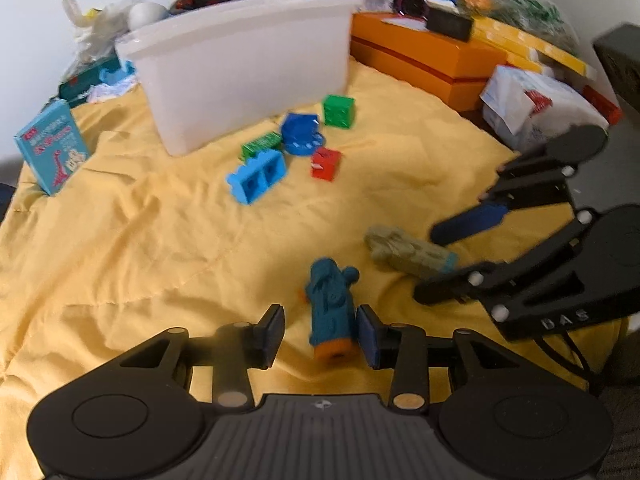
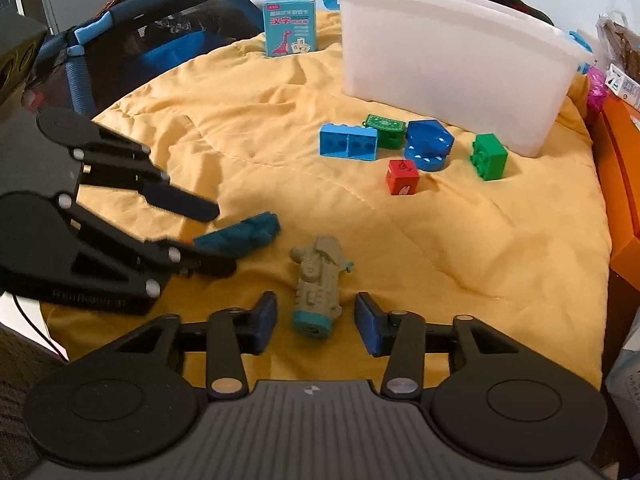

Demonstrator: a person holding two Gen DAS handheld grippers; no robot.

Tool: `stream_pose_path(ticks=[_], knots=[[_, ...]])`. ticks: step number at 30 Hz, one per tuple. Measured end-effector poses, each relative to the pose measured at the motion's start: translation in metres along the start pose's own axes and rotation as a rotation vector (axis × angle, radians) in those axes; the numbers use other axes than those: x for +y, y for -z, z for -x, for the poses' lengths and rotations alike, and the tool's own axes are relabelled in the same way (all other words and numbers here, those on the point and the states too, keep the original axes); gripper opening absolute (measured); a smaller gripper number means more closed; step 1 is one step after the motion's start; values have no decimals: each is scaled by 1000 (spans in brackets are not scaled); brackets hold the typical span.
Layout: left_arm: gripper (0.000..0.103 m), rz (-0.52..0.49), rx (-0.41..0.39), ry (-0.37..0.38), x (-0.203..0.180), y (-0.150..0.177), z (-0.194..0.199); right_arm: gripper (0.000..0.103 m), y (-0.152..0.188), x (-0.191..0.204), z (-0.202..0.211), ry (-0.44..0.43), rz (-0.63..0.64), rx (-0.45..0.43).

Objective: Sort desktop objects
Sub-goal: 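Carry both figurines over the white bin and open both tools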

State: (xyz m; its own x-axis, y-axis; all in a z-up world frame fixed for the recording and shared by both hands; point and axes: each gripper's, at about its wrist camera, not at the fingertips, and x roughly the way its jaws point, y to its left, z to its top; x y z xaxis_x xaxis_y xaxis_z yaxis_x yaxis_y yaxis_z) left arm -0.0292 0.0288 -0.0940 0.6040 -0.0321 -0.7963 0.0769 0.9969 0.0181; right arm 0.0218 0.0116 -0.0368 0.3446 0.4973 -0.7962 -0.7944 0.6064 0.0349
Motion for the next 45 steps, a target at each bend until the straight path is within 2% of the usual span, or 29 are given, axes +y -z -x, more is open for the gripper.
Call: stream_pose_path(ticks=[3, 4, 5, 8, 11, 14, 16, 22, 25, 28, 31, 37, 41, 43, 44, 45], knots=[[43, 40, 6, 27, 2, 4, -5, 30, 2, -4, -4, 0, -27, 9], [38, 33, 5, 27, 2, 4, -5, 30, 2, -3, -3, 0, -27, 8], [28, 20, 3, 37, 2, 4, -4, 30, 2, -4, -4, 1, -22, 10], [28, 46, -17, 88, 4, 1, 2, 29, 1, -4, 1, 18, -21, 6], [28, 14, -80, 76, 0, -10, 18, 29, -7, -16, 22, 17, -103, -68], [28, 46, -167, 84, 6, -30, 39, 29, -21, -31, 46, 52, -164, -157], [28, 62, -233, 71, 13, -48, 52, 28, -34, -41, 61, 67, -186, -218], [28, 55, -383, -15, 36, -107, 68, 29, -83, -59, 93, 170, -123, -433], [28, 54, -447, -63, 47, -140, 71, 29, -107, -70, 92, 204, -122, -486], [28, 53, -498, -105, 54, -165, 69, 29, -131, -81, 86, 203, -136, -514], [28, 101, -540, -139, 65, -186, 67, 29, -150, -86, 74, 211, -134, -525], [28, 107, -506, -208, 75, -209, 44, 29, -170, -110, 48, 250, -196, -506], [30, 116, -461, -238, 85, -209, 21, 30, -174, -119, 26, 269, -203, -439], [34, 123, -435, -235, 86, -202, 19, 44, -168, -117, 27, 278, -213, -438], [42, 119, -442, -223, 84, -196, 21, 58, -164, -115, 31, 273, -215, -457], [45, 113, -448, -215, 83, -190, 24, 59, -159, -113, 35, 262, -208, -475]])
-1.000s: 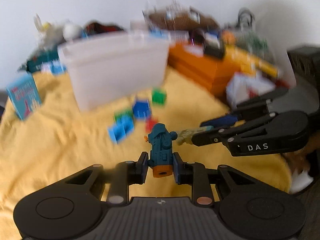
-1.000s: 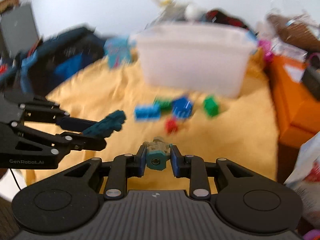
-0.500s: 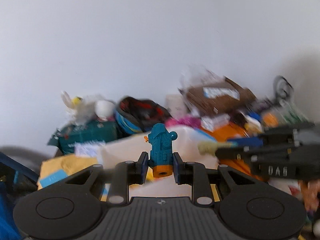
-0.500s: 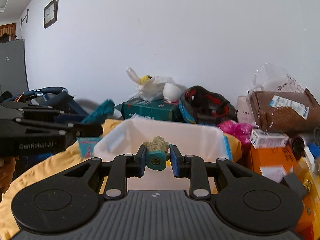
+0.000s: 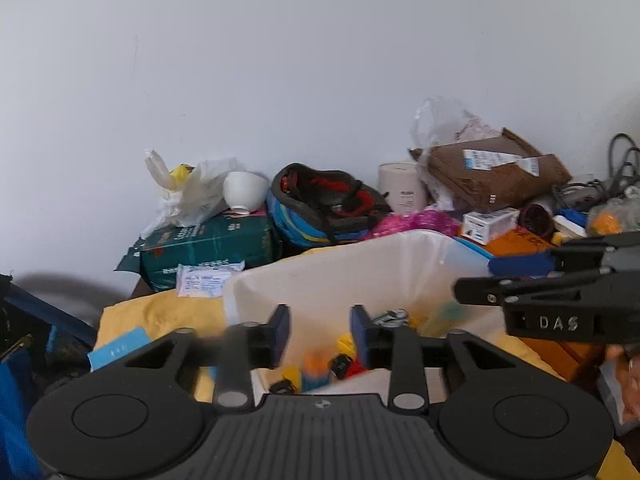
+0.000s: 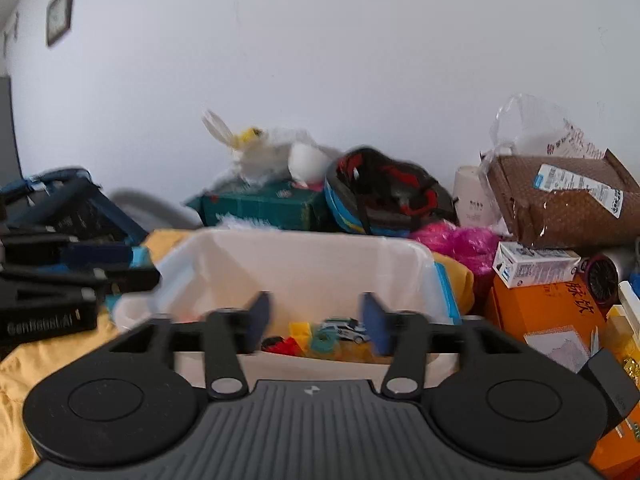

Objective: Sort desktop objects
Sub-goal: 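Carry both figurines over the white bin and open both tools, then grasp the blue brick with the left tool while the right grasps the green brick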

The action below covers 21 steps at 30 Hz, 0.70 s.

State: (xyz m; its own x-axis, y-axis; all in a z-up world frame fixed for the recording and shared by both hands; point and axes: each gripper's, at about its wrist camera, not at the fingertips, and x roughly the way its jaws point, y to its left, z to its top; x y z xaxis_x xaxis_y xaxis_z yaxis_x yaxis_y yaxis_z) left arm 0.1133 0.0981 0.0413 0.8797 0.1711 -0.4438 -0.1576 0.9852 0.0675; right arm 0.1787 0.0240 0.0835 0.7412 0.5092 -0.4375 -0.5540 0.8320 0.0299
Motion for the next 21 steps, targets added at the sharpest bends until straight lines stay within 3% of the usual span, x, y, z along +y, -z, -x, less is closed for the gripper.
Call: stream_pose_path(ticks=[5, 14, 19, 21], knots=[[49, 1, 36, 53, -2, 19, 20, 59, 19, 8, 20, -34, 60, 53], [50, -7, 268, 117, -21, 104, 27, 55, 95, 1, 28, -63, 13, 286], [50, -139, 337, 127, -40, 131, 14, 52, 129, 15, 29, -91, 29, 388], [50, -133, 327, 123, -37, 128, 8, 50, 141, 20, 31, -108, 31, 420]])
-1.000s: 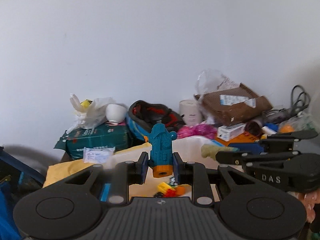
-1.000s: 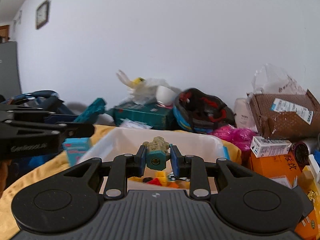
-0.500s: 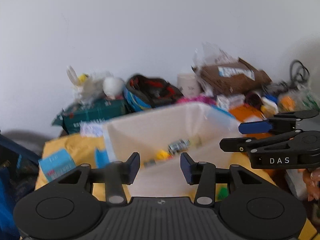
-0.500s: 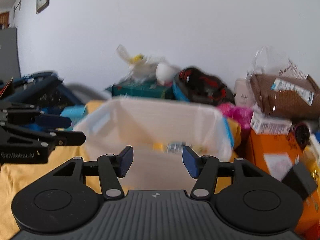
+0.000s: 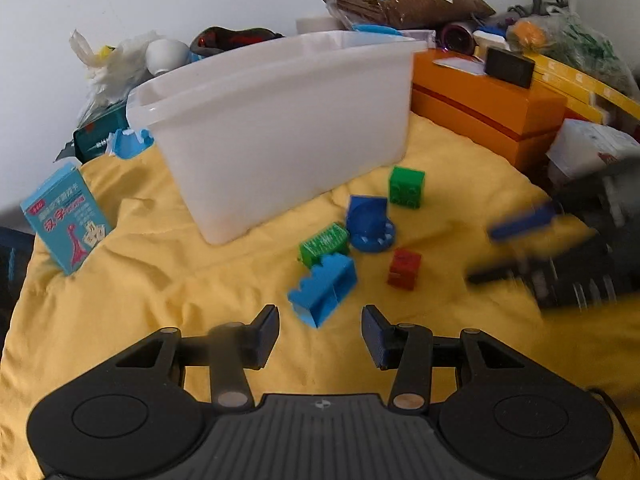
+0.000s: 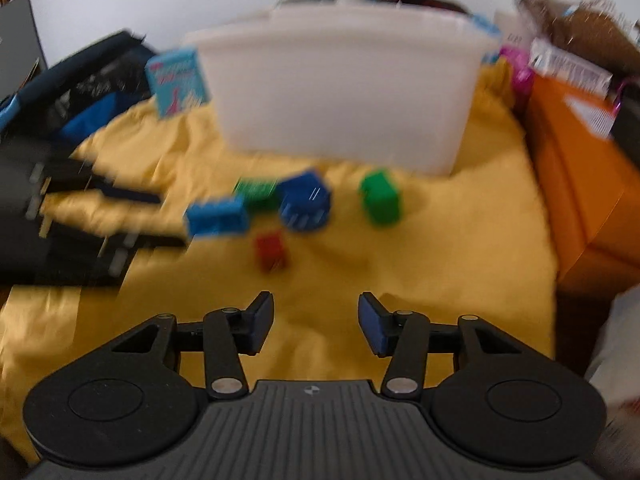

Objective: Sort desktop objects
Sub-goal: 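Grasp the blue brick with the left tool while the right grasps the green brick, then lift the blue brick with the left tool while the right sets the green brick down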

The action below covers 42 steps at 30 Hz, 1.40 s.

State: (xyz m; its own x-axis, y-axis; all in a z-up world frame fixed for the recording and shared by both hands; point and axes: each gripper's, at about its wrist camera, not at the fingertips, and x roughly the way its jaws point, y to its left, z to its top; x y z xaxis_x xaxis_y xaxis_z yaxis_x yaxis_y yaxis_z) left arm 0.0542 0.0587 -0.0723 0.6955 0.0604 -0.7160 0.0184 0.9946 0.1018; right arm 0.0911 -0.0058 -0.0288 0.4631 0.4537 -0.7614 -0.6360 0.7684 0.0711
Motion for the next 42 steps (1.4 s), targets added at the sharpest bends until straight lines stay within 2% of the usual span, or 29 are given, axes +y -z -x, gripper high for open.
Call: stream_pose_path(ticks=[5, 7, 8, 11, 13, 16, 17, 19, 23, 25, 27, 29, 30, 33, 34, 35, 40, 42], knots=[[49, 125, -60, 15, 29, -25, -8, 50, 13, 11, 4, -2, 31, 8], [47, 136, -52, 23, 39, -32, -19, 51, 11, 11, 6, 2, 23, 3], [43, 127, -23, 35, 40, -34, -26, 51, 11, 10, 7, 6, 17, 0], [40, 89, 26, 114, 36, -28, -35, 51, 10, 6, 9, 20, 7, -9], [41, 67, 17, 153, 30, -20, -35, 51, 8, 2, 10, 28, -5, -14], [41, 110, 40, 217, 28, -13, -38, 51, 1, -2, 7, 38, -15, -28], [41, 102, 42, 214, 24, -10, -39, 51, -2, -3, 6, 40, -13, -35], [33, 68, 65, 203, 15, -6, -41, 51, -9, -4, 5, 43, -3, -53], [27, 58, 39, 175, 10, 3, -32, 51, -25, -11, -5, 84, 29, -95], [27, 72, 28, 164, 8, 7, -21, 51, -34, -13, -13, 144, 79, -127], [27, 87, 28, 166, 5, 13, -6, 47, -38, -4, -23, 231, 231, -152], [27, 89, 36, 175, -1, 20, 5, 37, -40, 3, -38, 294, 365, -130], [27, 86, 43, 178, -4, 22, 9, 37, -42, 3, -45, 297, 388, -111], [27, 81, 49, 185, -9, 29, 18, 36, -47, -1, -64, 281, 397, -62], [27, 82, 48, 187, -10, 30, 20, 30, -47, -4, -69, 262, 381, -41], [27, 81, 50, 187, -11, 31, 22, 28, -48, -7, -69, 239, 353, -28], [27, 52, 56, 182, -14, 38, 32, 28, -34, -12, -26, 156, 228, -31], [27, 33, 69, 167, -16, 42, 34, 28, -24, -18, -2, 72, 132, -8]])
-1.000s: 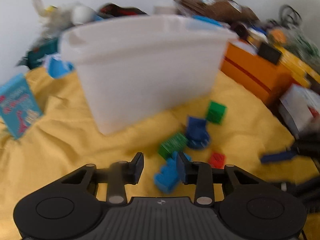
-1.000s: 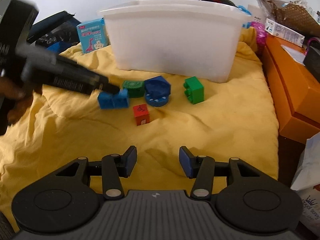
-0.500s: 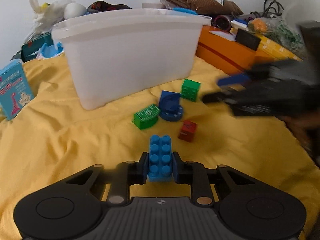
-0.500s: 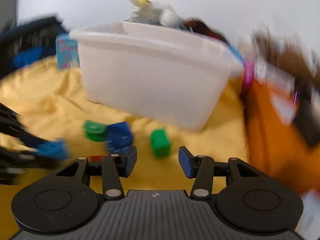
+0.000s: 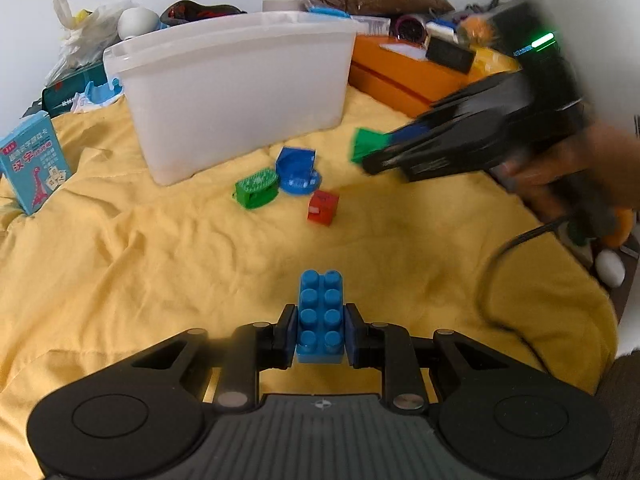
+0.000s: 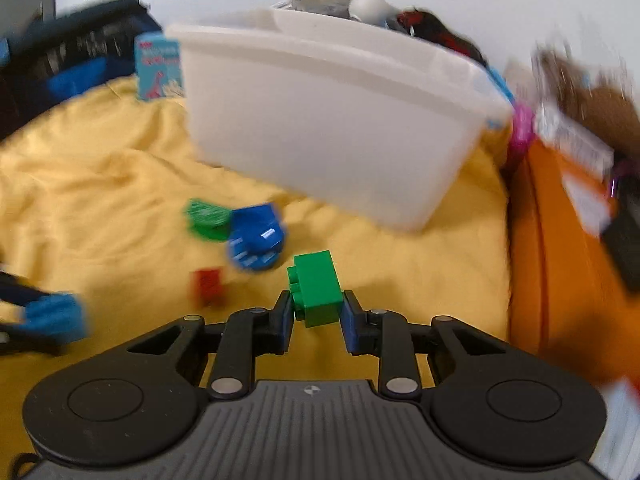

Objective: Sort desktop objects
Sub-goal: 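Lift the blue brick with the left tool while the right sets the green brick down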

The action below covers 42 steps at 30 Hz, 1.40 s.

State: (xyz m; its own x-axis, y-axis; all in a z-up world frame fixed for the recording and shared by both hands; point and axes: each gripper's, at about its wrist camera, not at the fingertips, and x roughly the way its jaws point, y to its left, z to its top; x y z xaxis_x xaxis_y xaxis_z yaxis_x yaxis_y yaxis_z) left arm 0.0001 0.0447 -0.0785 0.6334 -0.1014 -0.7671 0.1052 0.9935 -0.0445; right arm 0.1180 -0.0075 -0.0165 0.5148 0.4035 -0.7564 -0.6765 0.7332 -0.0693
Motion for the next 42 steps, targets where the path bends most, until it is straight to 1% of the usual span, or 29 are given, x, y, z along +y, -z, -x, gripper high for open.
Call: stream_pose_path(ticks=[3, 5, 6, 7, 8, 9, 11, 12, 13, 15, 17, 19, 20, 21, 23, 25, 27, 29, 33, 36, 38, 39, 40, 42], knots=[[27, -28, 9, -21, -3, 6, 0, 28, 15, -9, 18, -178, -182, 46], [27, -46, 8, -21, -7, 7, 0, 28, 26, -16, 20, -309, -334, 91], [27, -50, 8, -13, -9, 7, 0, 28, 34, -20, 17, -389, -416, 117], [27, -52, 9, -6, -10, 7, -1, 28, 40, -21, 14, -440, -469, 133], [27, -56, 12, -1, -12, 7, -3, 28, 45, -22, 10, -469, -516, 150], [27, -60, 17, 3, -14, 7, -5, 28, 49, -23, 6, -464, -540, 171], [27, -66, 28, 7, -18, 8, -8, 29, 52, -19, 2, -389, -498, 184], [27, -70, 29, 10, -20, 9, -9, 30, 52, -16, 4, -352, -458, 169], [27, -76, 29, 12, -22, 10, -10, 32, 54, -16, 7, -340, -442, 149], [27, -82, 31, 12, -24, 12, -10, 44, 55, -15, 9, -307, -426, 123], [27, -77, 30, 8, -25, 12, -10, 46, 56, -14, 9, -267, -399, 105], [27, -67, 30, 7, -24, 12, -9, 46, 55, -13, 11, -206, -369, 105], [28, -63, 29, 5, -24, 13, -9, 47, 54, -13, 12, -192, -358, 104], [28, -59, 29, 2, -23, 14, -8, 50, 54, -14, 15, -185, -355, 102], [28, -50, 28, -4, -22, 15, -8, 54, 53, -17, 21, -190, -360, 85], [28, -40, 27, -9, -22, 16, -8, 59, 52, -15, 28, -200, -350, 52], [28, -34, 28, -11, -21, 17, -9, 69, 51, -10, 34, -181, -308, 25], [28, -28, 27, -12, -21, 17, -9, 69, 51, 0, 35, -164, -247, 8], [28, -23, 27, -16, -22, 17, -10, 69, 54, 23, 28, -138, -132, 5], [28, -21, 23, -18, -22, 18, -10, 68, 59, 35, 20, -124, -66, 35], [28, -20, 19, -19, -22, 19, -10, 66, 61, 43, 17, -95, -8, 34], [28, -18, 16, -19, -22, 19, -10, 64, 62, 45, 16, -82, 4, 31], [28, -16, 13, -20, -22, 20, -9, 63, 62, 44, 16, -78, -1, 26], [28, -12, 8, -20, -22, 21, -9, 58, 60, 41, 13, -80, -29, 22]])
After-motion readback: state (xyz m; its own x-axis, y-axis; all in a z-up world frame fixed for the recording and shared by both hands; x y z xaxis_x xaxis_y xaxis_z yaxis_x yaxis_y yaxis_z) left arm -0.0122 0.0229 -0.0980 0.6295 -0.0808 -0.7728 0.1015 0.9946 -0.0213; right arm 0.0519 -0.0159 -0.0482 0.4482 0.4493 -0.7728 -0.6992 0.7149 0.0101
